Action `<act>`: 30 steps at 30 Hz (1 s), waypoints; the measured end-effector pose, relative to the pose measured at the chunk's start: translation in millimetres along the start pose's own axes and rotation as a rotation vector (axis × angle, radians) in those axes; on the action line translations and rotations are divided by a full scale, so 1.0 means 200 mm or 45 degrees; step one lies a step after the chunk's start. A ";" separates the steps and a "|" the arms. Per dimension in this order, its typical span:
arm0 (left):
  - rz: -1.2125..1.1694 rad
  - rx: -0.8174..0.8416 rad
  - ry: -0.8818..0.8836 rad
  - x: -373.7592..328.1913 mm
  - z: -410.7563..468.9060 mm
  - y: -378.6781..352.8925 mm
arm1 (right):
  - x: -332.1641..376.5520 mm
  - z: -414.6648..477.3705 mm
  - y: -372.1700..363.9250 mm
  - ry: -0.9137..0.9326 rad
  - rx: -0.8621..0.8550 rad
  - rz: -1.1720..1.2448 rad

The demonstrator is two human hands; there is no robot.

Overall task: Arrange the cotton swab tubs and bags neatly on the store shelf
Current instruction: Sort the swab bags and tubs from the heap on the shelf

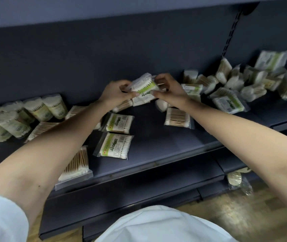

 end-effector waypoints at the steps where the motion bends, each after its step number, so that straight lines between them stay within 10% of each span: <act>1: 0.021 0.012 -0.013 -0.01 0.01 -0.02 | 0.01 -0.01 0.02 0.033 -0.028 -0.018; 17: -0.023 0.171 0.013 -0.01 0.08 -0.18 | -0.01 0.08 0.29 -0.061 -0.433 -0.446; 30: 0.047 0.249 0.022 0.04 0.08 -0.17 | -0.17 0.20 0.09 -0.284 -0.209 -0.825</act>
Point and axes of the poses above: each hand's wrist, its own z-axis towards the middle knuckle, its own y-axis out of the back of the hand, x = y × z, the point moved 4 cm from there along z, towards the middle knuckle, and after that the axes turned 8 degrees about -y, right-handed, at the moved point
